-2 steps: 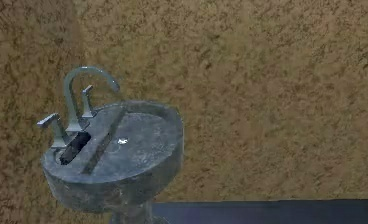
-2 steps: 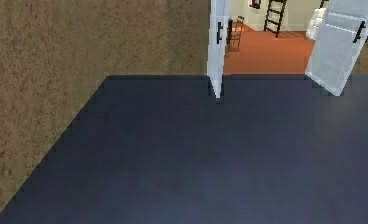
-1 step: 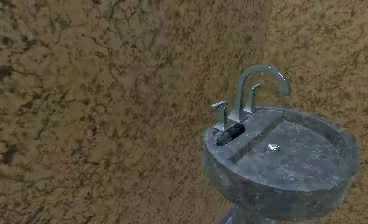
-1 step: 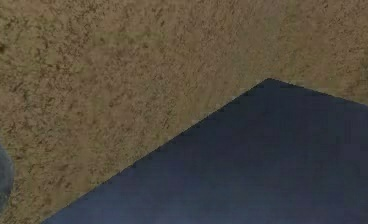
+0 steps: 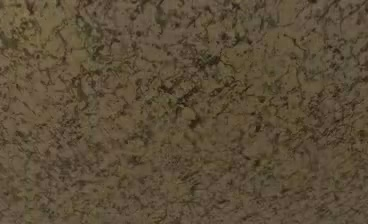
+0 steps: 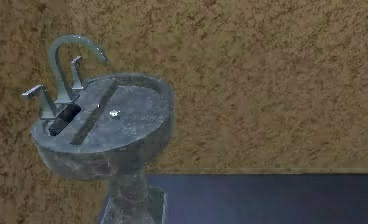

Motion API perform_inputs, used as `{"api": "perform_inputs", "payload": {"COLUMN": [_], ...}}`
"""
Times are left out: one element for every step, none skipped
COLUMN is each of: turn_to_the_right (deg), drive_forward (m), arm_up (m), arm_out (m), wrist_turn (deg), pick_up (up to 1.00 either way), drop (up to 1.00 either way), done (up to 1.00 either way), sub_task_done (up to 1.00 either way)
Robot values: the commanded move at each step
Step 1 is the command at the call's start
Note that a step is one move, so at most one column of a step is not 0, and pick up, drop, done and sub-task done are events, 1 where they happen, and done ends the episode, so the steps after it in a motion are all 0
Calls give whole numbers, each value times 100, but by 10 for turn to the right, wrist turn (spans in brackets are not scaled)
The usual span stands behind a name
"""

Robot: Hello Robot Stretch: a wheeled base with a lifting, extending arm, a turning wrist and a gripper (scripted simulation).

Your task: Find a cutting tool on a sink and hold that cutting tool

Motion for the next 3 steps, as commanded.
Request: {"api": "perform_inputs", "payload": {"turn_to_the_right": [-270,0,0], "drive_forward": [0,0,0], "arm_up": [0,50,38], "arm_out": [0,0,0], "wrist_turn": [0,0,0], "pick_up": [0,0,0], "drop": [0,0,0], "done": [0,0,0], "sub_task_done": [0,0,0]}}
